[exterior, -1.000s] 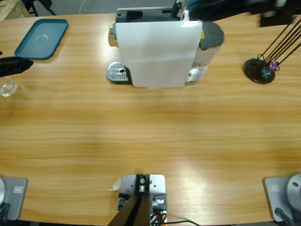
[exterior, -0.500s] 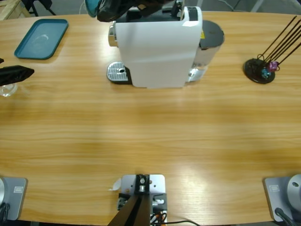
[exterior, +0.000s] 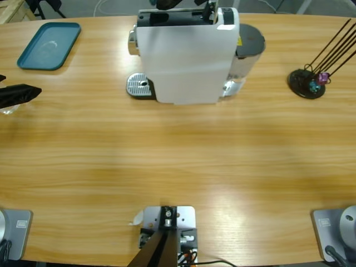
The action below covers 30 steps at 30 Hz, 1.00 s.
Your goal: Pour coffee
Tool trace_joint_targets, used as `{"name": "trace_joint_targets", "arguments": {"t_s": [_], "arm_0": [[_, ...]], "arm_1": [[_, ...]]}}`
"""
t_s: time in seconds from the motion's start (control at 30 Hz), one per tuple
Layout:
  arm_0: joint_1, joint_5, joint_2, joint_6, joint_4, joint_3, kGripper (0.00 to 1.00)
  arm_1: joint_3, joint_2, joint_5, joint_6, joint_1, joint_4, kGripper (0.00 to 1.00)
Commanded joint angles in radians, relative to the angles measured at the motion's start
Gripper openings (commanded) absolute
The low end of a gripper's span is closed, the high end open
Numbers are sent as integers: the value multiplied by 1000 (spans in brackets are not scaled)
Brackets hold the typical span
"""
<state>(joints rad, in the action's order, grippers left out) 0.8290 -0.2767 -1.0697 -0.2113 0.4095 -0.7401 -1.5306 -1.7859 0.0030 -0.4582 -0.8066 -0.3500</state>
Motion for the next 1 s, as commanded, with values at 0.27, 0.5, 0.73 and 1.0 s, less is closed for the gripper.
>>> {"name": "trace_joint_targets", "arguments": {"t_s": [0.27,0.5,0.73,1.0], "arm_0": [[7,-1,-3,-2,-38,56,973],[7,-1,-4,-3,-40,57,973],[7,-2,-4,-5,-40,62,973],[7,-2,-4,-7,-45,65,973]], "arm_1": [[35,-67,47,-5,-3,11,94],[62,-77,67,-3,-3,15,94],[52,-97,52,0,-1,33,94],[79,-82,57,-2,39,31,94]]}}
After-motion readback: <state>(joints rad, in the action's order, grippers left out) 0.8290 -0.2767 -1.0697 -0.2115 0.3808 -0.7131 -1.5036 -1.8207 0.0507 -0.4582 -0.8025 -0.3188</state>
